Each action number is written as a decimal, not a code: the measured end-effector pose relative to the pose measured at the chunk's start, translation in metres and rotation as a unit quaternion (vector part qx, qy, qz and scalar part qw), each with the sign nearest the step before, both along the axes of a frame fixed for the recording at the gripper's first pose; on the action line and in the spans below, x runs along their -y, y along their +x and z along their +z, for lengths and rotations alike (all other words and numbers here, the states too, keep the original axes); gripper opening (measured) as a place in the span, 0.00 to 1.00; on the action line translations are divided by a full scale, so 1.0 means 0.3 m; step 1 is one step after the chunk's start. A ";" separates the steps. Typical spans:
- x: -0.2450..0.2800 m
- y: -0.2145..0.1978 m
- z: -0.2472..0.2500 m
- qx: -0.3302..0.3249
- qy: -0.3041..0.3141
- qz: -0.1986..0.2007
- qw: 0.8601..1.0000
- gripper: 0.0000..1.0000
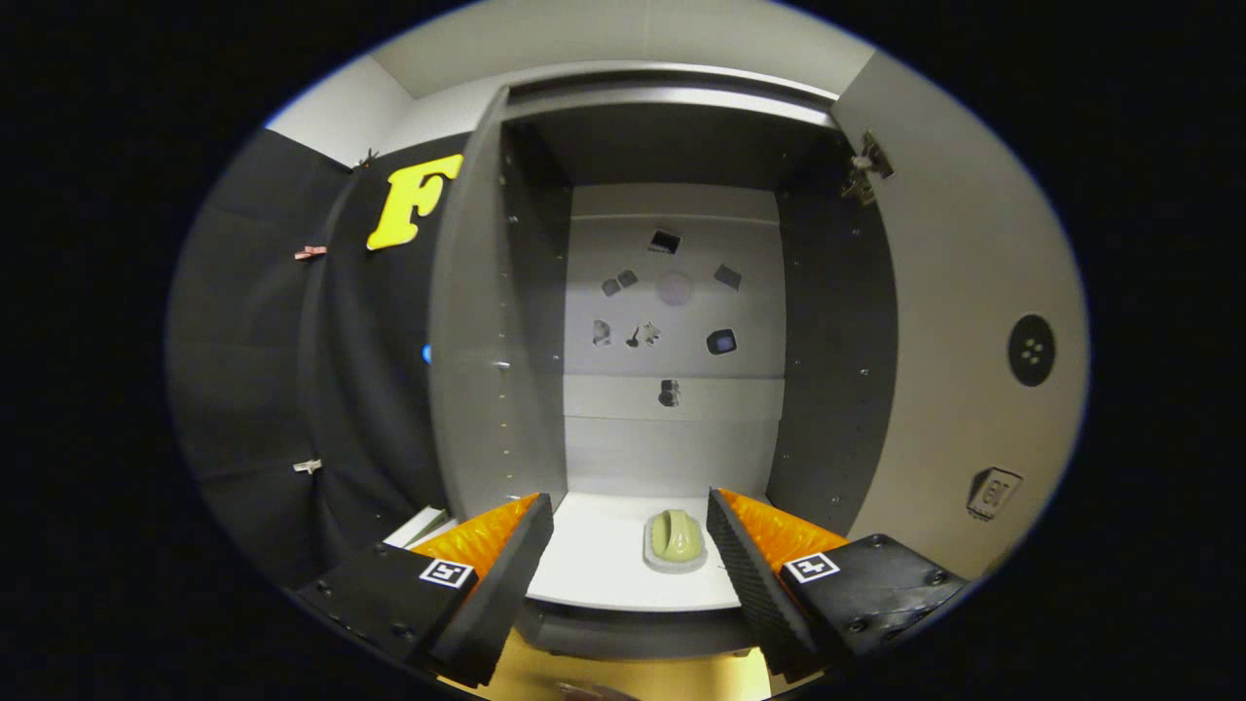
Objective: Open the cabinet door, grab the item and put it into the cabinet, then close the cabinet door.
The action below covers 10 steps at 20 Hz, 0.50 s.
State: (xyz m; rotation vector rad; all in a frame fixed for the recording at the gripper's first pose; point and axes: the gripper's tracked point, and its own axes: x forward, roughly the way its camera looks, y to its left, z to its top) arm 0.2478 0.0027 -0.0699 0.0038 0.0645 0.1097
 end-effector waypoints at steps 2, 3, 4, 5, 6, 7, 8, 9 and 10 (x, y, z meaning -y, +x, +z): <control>0.000 -0.123 0.024 0.008 0.008 -0.004 1.000 0.99; 0.007 -0.180 0.027 0.006 0.011 -0.007 1.000 0.98; 0.009 -0.233 0.029 0.002 0.014 -0.005 1.000 0.98; 0.008 -0.286 0.030 -0.003 0.018 -0.001 1.000 0.98; 0.016 -0.336 0.030 -0.008 0.020 0.005 1.000 0.98; 0.028 -0.384 0.034 -0.012 0.021 0.008 1.000 0.98; 0.040 -0.431 0.042 -0.014 0.024 0.010 1.000 0.98; 0.056 -0.479 0.054 -0.015 0.030 0.012 0.999 0.98; 0.067 -0.531 0.069 -0.016 0.038 0.017 0.999 0.98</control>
